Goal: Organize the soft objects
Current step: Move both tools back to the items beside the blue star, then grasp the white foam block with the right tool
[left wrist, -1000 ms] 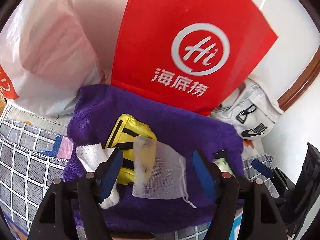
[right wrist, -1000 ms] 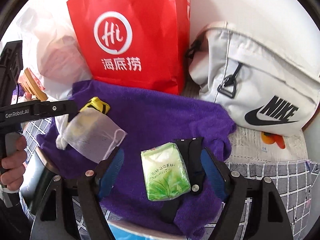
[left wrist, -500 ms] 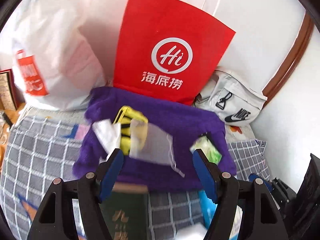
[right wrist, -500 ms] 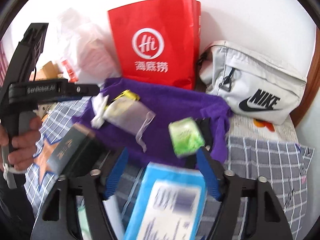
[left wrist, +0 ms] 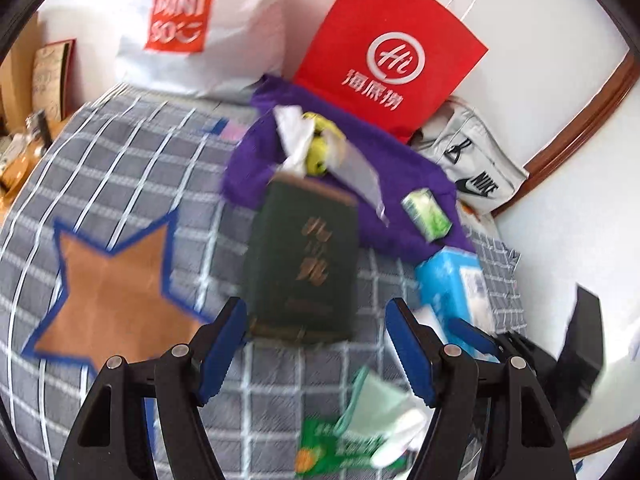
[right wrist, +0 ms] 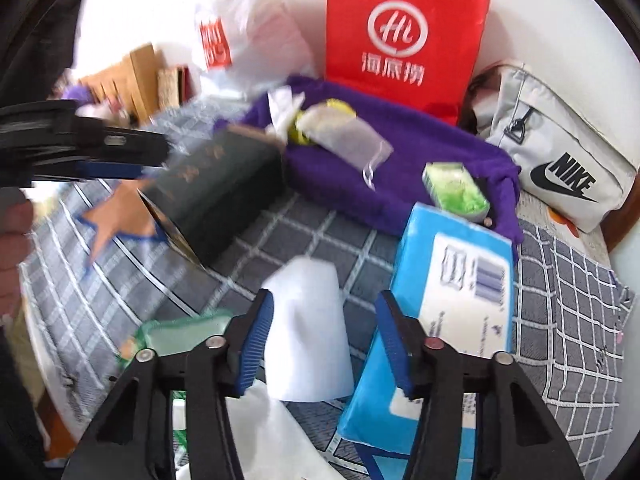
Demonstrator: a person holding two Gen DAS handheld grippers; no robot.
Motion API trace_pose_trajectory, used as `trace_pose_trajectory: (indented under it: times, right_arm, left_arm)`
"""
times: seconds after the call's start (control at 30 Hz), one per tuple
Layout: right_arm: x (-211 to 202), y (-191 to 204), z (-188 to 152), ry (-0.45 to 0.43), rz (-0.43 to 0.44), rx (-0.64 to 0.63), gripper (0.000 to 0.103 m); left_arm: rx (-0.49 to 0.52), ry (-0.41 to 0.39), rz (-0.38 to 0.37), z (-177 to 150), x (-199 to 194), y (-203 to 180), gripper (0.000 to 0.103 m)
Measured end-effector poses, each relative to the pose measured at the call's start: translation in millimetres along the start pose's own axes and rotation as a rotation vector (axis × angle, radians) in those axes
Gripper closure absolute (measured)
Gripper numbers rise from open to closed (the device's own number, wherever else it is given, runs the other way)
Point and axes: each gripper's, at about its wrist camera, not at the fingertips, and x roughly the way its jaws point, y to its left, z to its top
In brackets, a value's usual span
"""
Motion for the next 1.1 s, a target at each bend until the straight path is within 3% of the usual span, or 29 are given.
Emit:
trace_pose_trajectory:
  times: [0.07, 0.17, 0.53, 0.67, 0.87, 1.1]
  right_arm:
    - [9.2, 5.5, -3.4, 0.025, -0.004, -0.009, 0.075]
    - [4.0, 12.4, -7.9, -0.021, -0.023, -0.016, 0.077]
    - [-74.3, 1.0, -25.2, -0.191, -0.001, 0.105, 0.077]
    - [-93.6, -5.0, -45.7, -0.202, 0.008, 0.138, 0.077]
    - [-116.3, -16.3, -89.6, -0.204, 0.000, 0.186, 0.077]
    - [-110.5, -40.2, -135.9, -0.143, -0.018, 0.275, 0.077]
  left_arm:
    - [-0.002, -0.002, 0.011, -10.5, -4.6, 6.0, 0.033]
    - [0.014, -0.006, 0.037, -21.9, -10.1, 10.1, 0.033]
    - [0.060, 0.024, 0.100, -67.6, -10.1, 6.3, 0.033]
    - [0.064, 0.046, 0.115, -88.3, -6.7, 1.4, 0.033]
    - [0.095, 0.041, 0.073, -109.5, -13.1, -15.6, 0.033]
    - [0.185, 0.063, 0.227, -124.7, 8.1, -34.6, 0.033]
